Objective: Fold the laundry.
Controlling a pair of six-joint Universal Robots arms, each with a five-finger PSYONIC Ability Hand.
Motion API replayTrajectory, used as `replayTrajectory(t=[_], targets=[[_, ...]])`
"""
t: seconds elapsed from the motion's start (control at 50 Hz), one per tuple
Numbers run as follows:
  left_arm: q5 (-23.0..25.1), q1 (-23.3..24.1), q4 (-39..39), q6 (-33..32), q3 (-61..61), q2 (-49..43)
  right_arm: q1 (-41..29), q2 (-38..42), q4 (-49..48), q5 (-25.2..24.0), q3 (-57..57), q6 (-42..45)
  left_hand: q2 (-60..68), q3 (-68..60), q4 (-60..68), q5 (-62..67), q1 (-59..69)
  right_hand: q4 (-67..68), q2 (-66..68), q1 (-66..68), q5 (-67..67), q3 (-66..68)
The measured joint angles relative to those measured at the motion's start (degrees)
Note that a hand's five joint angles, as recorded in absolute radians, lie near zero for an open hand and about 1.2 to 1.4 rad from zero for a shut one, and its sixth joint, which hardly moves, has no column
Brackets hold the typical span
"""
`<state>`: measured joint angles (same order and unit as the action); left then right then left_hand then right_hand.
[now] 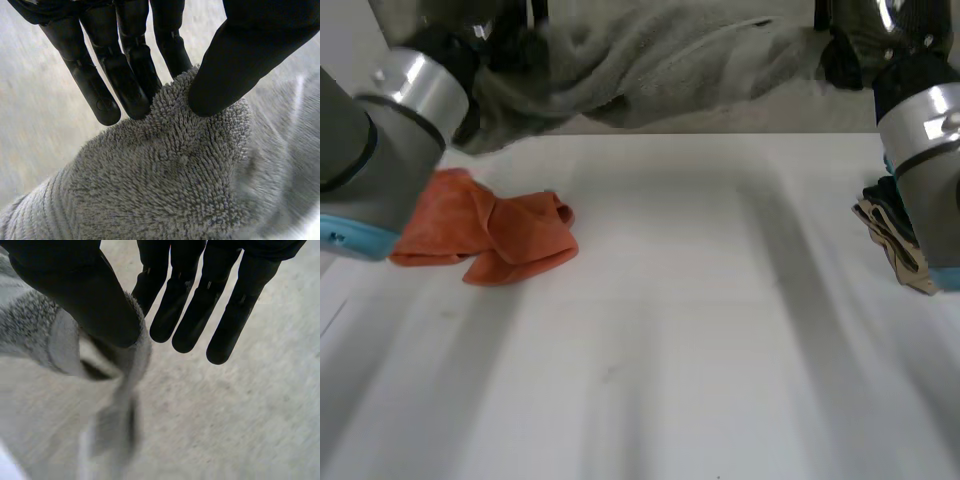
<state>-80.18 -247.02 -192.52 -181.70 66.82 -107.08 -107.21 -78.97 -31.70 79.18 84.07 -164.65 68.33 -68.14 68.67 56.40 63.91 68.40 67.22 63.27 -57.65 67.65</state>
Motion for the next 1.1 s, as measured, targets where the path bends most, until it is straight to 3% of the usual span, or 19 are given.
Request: replayTrajectory(t=[0.16, 0.34, 0.38, 0.44, 0.46, 0.48, 0.5, 0.52, 0.66, 0.74, 0.84, 0.98, 1.1], targets=[[1.2, -2.0, 4.0, -0.4, 9.7, -3.2, 1.3, 1.9, 7.5, -3.9, 5.4, -0.3, 0.1, -0.2, 0.0, 0.0, 0.1, 0.0, 0.0, 0.0, 0.0, 0.0], [2.3, -2.7, 6.5, -2.3, 23.4, -5.4, 4.6, 7.2, 20.6, -8.1, 12.4, 8.7, -0.3, 0.1, -0.4, -0.2, -0.1, 0.1, 0.0, 0.0, 0.0, 0.0], [2.8, -2.8, 7.5, -2.7, 25.6, -4.7, 5.6, 7.1, 24.5, -8.3, 13.4, 12.6, -11.9, 10.9, -11.4, -9.6, -9.1, 0.1, 0.0, 0.0, 0.0, 0.0], [3.3, -3.5, 8.7, -3.0, 27.5, -2.7, 6.6, 6.3, 29.1, -8.4, 14.0, 16.5, -36.5, 35.9, -37.0, -34.9, -37.5, -18.2, -18.8, -17.4, 18.4, -18.2], [3.4, -3.9, 9.0, -3.0, 28.1, -1.4, 7.1, 5.6, 32.2, -8.5, 13.9, 18.4, -45.5, 45.0, -45.2, -42.9, -45.6, -32.9, -34.9, -33.3, 33.7, -33.9], [3.4, -4.3, 9.2, -3.0, 28.5, -0.2, 7.3, 5.1, 34.1, -8.4, 13.6, 19.4, -45.5, 45.0, -45.2, -42.9, -45.6, -41.6, -43.5, -41.3, 42.6, -41.4], [3.5, -4.9, 9.4, -3.0, 28.9, 1.2, 7.4, 4.5, 36.2, -8.4, 13.1, 20.2, -54.9, 54.6, -55.7, -52.6, -52.9, -51.6, -51.5, -48.5, 51.5, -51.0], [3.5, -5.2, 9.4, -3.0, 29.0, 1.8, 7.4, 4.2, 37.1, -8.4, 12.9, 20.4, -56.3, 56.2, -57.0, -53.6, -52.9, -53.5, -53.1, -49.5, 52.9, -52.9], [3.1, -9.3, 9.1, -2.8, 31.7, 6.6, 6.2, 2.1, 42.9, -5.8, 8.9, 18.5, -54.4, 54.2, -55.2, -52.2, -50.2, -56.8, -55.3, -50.7, 55.0, -56.0], [3.7, -12.8, 8.9, -3.7, 35.2, 7.4, 5.1, 2.0, 43.4, -3.5, 7.7, 15.7, -38.5, 38.3, -39.0, -36.8, -32.4, -56.8, -55.3, -50.7, 55.0, -56.0], [7.5, -17.3, 8.5, -7.1, 39.8, 6.3, 3.4, 3.2, 43.0, -1.9, 7.9, 14.3, -29.6, 29.5, -29.9, -27.8, -24.6, -56.8, -55.3, -50.7, 55.0, -56.0], [15.3, -19.4, 7.5, -12.7, 40.8, 0.5, 2.0, 4.4, 41.9, -1.7, 9.4, 14.7, -36.4, 36.1, -36.9, -34.7, -32.2, -56.8, -55.3, -50.7, 55.0, -56.0], [16.2, -16.7, 6.1, -15.2, 35.8, -6.5, 1.1, 4.2, 40.6, -2.0, 10.5, 14.7, -42.3, 42.1, -43.2, -41.0, -37.5, -56.8, -55.3, -50.7, 55.0, -56.0]])
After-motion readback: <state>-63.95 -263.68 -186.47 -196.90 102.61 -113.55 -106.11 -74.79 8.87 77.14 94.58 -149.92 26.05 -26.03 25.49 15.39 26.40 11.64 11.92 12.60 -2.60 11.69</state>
